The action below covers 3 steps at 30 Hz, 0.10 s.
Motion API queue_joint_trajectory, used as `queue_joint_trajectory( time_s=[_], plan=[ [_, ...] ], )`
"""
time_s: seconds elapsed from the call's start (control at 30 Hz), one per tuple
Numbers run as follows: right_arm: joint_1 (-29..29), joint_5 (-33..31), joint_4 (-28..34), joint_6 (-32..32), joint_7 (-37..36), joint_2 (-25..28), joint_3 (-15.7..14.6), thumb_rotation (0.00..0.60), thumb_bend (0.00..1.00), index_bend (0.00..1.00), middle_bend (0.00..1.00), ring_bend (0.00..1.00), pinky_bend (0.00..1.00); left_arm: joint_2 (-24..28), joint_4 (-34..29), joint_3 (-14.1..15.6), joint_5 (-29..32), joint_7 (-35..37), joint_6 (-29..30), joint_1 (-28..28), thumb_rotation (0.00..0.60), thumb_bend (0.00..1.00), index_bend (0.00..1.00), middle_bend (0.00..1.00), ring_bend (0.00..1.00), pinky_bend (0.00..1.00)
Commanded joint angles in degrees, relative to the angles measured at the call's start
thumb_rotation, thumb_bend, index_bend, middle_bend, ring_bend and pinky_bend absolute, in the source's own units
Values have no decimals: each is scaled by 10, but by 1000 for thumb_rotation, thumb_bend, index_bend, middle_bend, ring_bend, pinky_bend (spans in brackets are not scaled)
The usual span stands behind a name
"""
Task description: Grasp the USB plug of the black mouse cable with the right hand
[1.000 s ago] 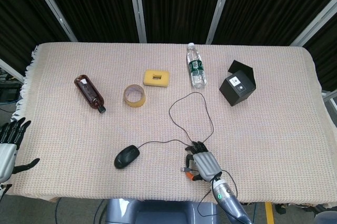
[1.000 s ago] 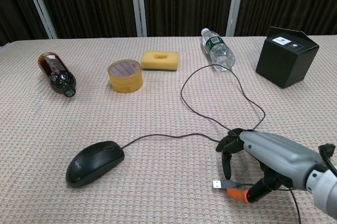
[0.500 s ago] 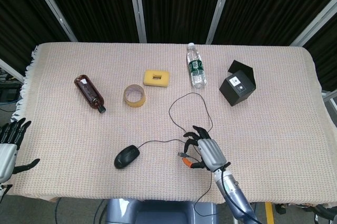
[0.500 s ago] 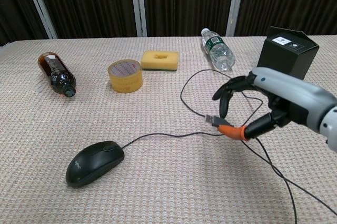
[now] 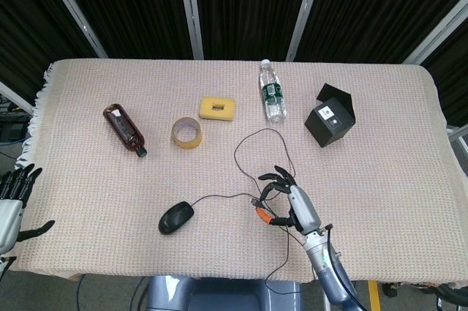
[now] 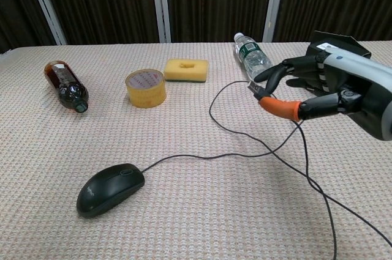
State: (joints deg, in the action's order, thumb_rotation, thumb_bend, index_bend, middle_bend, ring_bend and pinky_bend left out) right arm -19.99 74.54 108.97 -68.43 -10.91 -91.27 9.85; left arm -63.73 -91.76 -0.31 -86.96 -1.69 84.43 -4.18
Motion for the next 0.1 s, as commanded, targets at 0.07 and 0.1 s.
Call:
queue_joint_trajectory(
  time_s=[0.07,0.1],
  plan=[
    [23,63,-55,-37,-80,-30,-22,600,333,615,253,0,0,2,0,0,0,5,-1,0,600,37,0,0,0,0],
    [24,69,-63,-40,-86,-35,-26,600,333,615,253,0,0,2,-1,0,1,7,-1,0,600,36,0,0,0,0]
  ],
)
